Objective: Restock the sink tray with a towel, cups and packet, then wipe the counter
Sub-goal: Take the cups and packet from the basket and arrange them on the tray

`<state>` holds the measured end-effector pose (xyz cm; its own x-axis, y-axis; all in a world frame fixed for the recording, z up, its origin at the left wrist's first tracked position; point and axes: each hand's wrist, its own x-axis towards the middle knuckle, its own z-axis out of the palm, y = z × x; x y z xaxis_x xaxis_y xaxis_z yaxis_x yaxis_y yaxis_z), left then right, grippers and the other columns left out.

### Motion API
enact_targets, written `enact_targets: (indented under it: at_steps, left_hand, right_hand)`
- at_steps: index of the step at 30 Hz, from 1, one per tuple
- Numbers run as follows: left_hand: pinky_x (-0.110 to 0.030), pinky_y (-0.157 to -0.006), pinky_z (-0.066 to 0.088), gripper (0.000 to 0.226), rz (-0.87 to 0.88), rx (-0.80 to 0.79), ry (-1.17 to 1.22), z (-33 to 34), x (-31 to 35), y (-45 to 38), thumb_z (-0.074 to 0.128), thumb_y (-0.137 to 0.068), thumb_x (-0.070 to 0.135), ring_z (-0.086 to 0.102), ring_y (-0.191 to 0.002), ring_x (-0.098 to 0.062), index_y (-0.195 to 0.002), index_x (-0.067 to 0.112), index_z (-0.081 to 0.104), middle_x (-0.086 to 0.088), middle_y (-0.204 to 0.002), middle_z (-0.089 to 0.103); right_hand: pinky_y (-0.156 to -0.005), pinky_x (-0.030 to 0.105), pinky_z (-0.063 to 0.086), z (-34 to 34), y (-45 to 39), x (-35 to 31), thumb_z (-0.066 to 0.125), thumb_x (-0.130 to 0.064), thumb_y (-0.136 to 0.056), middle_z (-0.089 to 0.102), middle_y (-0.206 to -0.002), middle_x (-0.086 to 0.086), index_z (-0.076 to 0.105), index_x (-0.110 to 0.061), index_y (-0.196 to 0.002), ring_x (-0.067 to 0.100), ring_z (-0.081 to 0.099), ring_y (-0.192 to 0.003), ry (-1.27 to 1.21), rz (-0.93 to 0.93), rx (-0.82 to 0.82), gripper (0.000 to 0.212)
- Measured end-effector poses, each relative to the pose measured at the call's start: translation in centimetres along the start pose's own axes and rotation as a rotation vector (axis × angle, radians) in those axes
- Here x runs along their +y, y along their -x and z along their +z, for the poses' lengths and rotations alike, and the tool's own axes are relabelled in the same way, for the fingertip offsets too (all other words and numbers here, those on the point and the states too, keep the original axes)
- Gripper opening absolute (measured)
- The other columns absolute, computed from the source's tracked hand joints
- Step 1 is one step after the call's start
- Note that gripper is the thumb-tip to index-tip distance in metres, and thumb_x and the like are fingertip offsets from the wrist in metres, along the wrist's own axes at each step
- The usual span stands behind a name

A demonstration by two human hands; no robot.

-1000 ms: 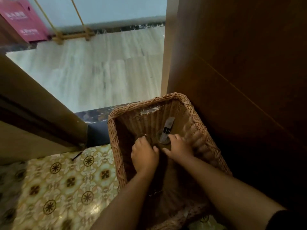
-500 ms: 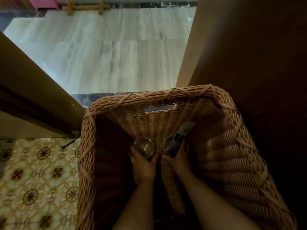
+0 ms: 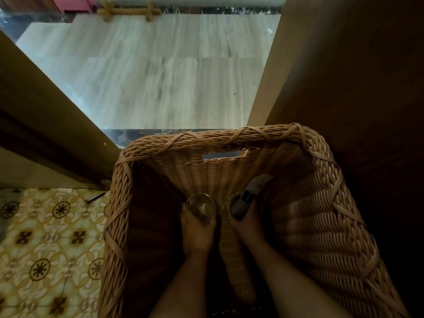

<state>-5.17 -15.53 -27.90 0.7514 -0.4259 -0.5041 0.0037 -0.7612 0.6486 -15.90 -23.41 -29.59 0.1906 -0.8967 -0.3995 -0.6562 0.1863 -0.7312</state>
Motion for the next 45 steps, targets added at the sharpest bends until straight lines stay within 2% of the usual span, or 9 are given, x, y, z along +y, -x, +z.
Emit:
enact_targets:
  at_steps: [3, 8, 14, 18, 22, 30, 35, 40, 45]
  left_hand:
    - [-0.048, -0.101, 0.044, 0.103, 0.013, 0.002, -0.059, -1.1, 1.4, 2.3, 0.074, -0.080, 0.043, 0.039, -0.136, -0.035, -0.154, 0.017, 0.007, -0.008, -0.160, 0.016]
    - [-0.045, -0.096, 0.049, 0.104, 0.084, -0.042, -0.073, -7.0, 6.5, 10.1, 0.074, -0.079, 0.045, 0.047, -0.128, -0.034, -0.153, 0.017, 0.007, -0.008, -0.156, 0.019]
    - [-0.029, -0.097, 0.038, 0.106, 0.325, -0.063, -0.078, -17.1, 10.0, 18.8, 0.075, -0.078, 0.045, 0.042, -0.131, -0.026, -0.153, 0.018, 0.006, -0.007, -0.153, 0.019]
    - [-0.028, -0.100, 0.041, 0.104, 0.483, 0.014, -0.060, -25.5, 9.9, 21.8, 0.078, -0.072, 0.051, 0.043, -0.130, -0.016, -0.151, 0.024, 0.015, -0.003, -0.148, 0.030]
    - [-0.031, -0.101, 0.042, 0.110, 0.471, 0.107, -0.098, -33.9, 6.8, 23.2, 0.075, -0.071, 0.056, 0.043, -0.130, -0.015, -0.153, 0.017, 0.013, -0.004, -0.149, 0.033]
    - [-0.029, -0.099, 0.040, 0.106, 0.341, 0.338, -0.145, -48.5, -3.7, 23.3, 0.073, -0.069, 0.061, 0.042, -0.130, -0.018, -0.150, 0.017, 0.020, -0.005, -0.149, 0.034]
    - [-0.030, -0.102, 0.038, 0.111, 0.255, 0.432, -0.179, -59.1, -11.2, 22.1, 0.068, -0.073, 0.062, 0.038, -0.136, -0.020, -0.154, 0.016, 0.008, -0.007, -0.157, 0.023]
    - [-0.033, -0.099, 0.040, 0.108, 0.135, 0.512, -0.165, -68.1, -17.6, 20.6, 0.067, -0.075, 0.063, 0.039, -0.135, -0.021, -0.154, 0.016, 0.008, -0.006, -0.157, 0.021]
    - [-0.034, -0.100, 0.039, 0.107, 0.054, 0.572, -0.105, -74.8, -22.3, 18.2, 0.068, -0.077, 0.062, 0.038, -0.135, -0.022, -0.154, 0.017, 0.008, -0.005, -0.156, 0.022]
  right_hand:
    - [-0.105, 0.042, 0.036, -1.8, 1.4, -1.3, 0.082, -0.033, -0.068, 0.035, -0.141, 0.013, 0.023, -0.020, -0.147, 0.030, 0.039, -0.128, 0.035, -0.028, 0.014, 0.099]
    - [-0.108, 0.045, 0.033, -8.0, 7.6, -6.7, 0.083, -0.033, -0.069, 0.024, -0.150, 0.015, 0.017, -0.016, -0.149, 0.033, 0.029, -0.136, 0.150, 0.018, -0.082, 0.104]
    - [-0.106, 0.049, 0.038, -16.2, 16.7, -14.0, 0.081, -0.039, -0.070, 0.018, -0.152, 0.009, 0.009, -0.019, -0.150, 0.030, 0.030, -0.136, 0.276, -0.171, -0.149, 0.109]
    - [-0.104, 0.038, 0.040, -18.7, 20.8, -19.1, 0.084, -0.037, -0.068, 0.026, -0.144, 0.005, 0.019, -0.019, -0.147, 0.024, 0.040, -0.128, 0.305, -0.407, -0.212, 0.103]
    - [-0.100, 0.040, 0.046, -17.9, 24.7, -24.6, 0.083, -0.043, -0.068, 0.026, -0.146, 0.002, 0.022, -0.022, -0.146, 0.022, 0.048, -0.122, 0.369, -0.540, -0.302, 0.101]
    - [-0.078, 0.029, 0.043, -4.3, 33.6, -34.9, 0.079, -0.050, -0.061, 0.036, -0.119, -0.002, 0.033, -0.030, -0.131, 0.015, 0.048, -0.097, 0.446, -0.850, -0.472, 0.086]
    - [-0.094, 0.045, 0.048, 7.5, 39.8, -40.7, 0.081, -0.047, -0.063, 0.041, -0.126, 0.007, 0.038, -0.025, -0.130, 0.025, 0.051, -0.111, 0.450, -0.899, -0.599, 0.082]
    - [-0.098, 0.038, 0.042, 18.2, 44.7, -45.4, 0.080, -0.049, -0.067, 0.035, -0.136, 0.005, 0.027, -0.026, -0.139, 0.024, 0.047, -0.119, 0.493, -0.970, -0.685, 0.092]
    - [-0.092, 0.037, 0.045, 27.2, 46.6, -50.0, 0.079, -0.054, -0.064, 0.035, -0.137, 0.003, 0.024, -0.031, -0.139, 0.013, 0.044, -0.106, 0.518, -1.004, -0.754, 0.096]
